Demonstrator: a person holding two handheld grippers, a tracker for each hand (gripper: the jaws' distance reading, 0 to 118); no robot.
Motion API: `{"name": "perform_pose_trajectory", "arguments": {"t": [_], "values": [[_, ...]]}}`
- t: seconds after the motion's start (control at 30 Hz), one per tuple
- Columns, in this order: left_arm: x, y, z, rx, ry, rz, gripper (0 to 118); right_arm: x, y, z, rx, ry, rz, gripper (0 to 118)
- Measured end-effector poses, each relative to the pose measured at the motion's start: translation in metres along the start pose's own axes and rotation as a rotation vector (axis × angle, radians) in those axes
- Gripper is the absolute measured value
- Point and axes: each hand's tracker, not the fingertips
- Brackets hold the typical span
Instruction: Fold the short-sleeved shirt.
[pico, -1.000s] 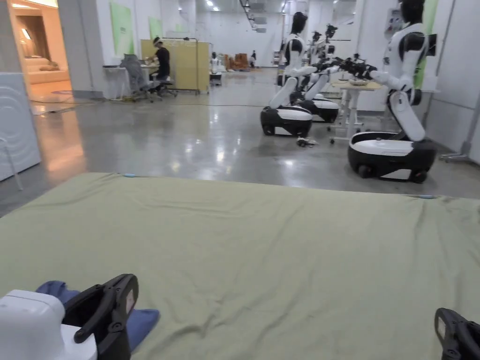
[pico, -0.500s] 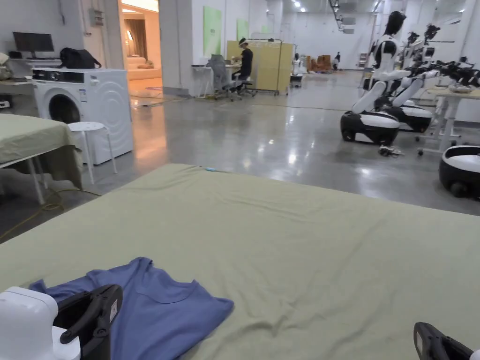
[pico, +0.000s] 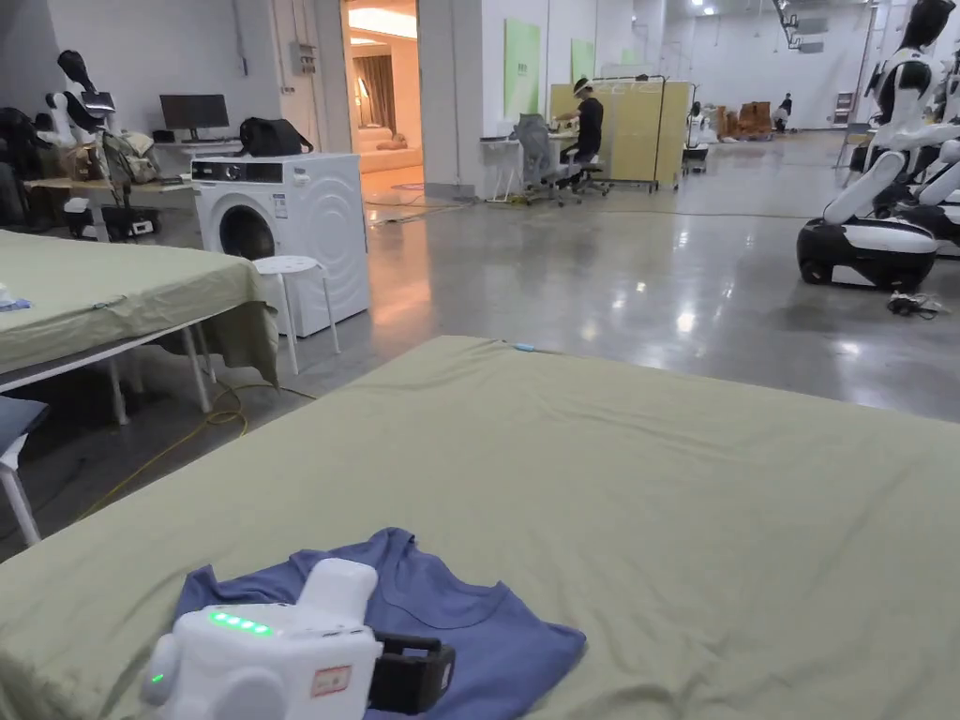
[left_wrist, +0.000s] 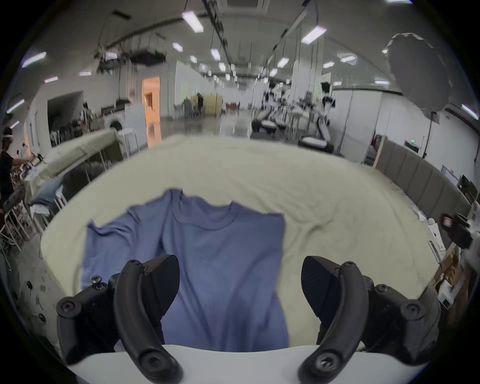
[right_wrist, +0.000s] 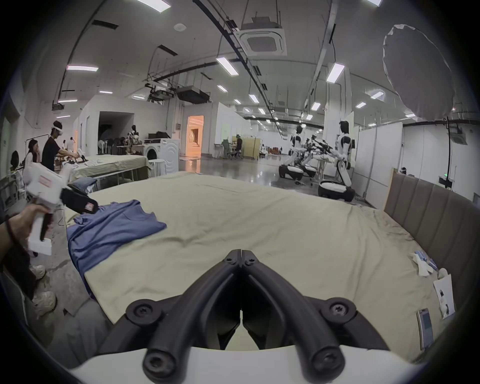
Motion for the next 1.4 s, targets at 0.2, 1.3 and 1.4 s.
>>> {"name": "perform_pose_trajectory", "arguments": {"t": [0.2,1.3,1.4], "values": [[-0.033,0.019,-0.103,-0.189,0.074,0.109,80,0.016,-0.014,0.001,-0.085,-0.103,-0.001,0],[0.278,0.217,-0.052,0.078,-0.436,-0.150,9,0.093,-0.034,0.071,-0.101,-0.245,-0.188,0],[0.360,0.142,-0.082,-0.044,-0.601,-0.200,9,0.104,-0.033,0.084,-0.100,-0.282,-0.207,0]]}}
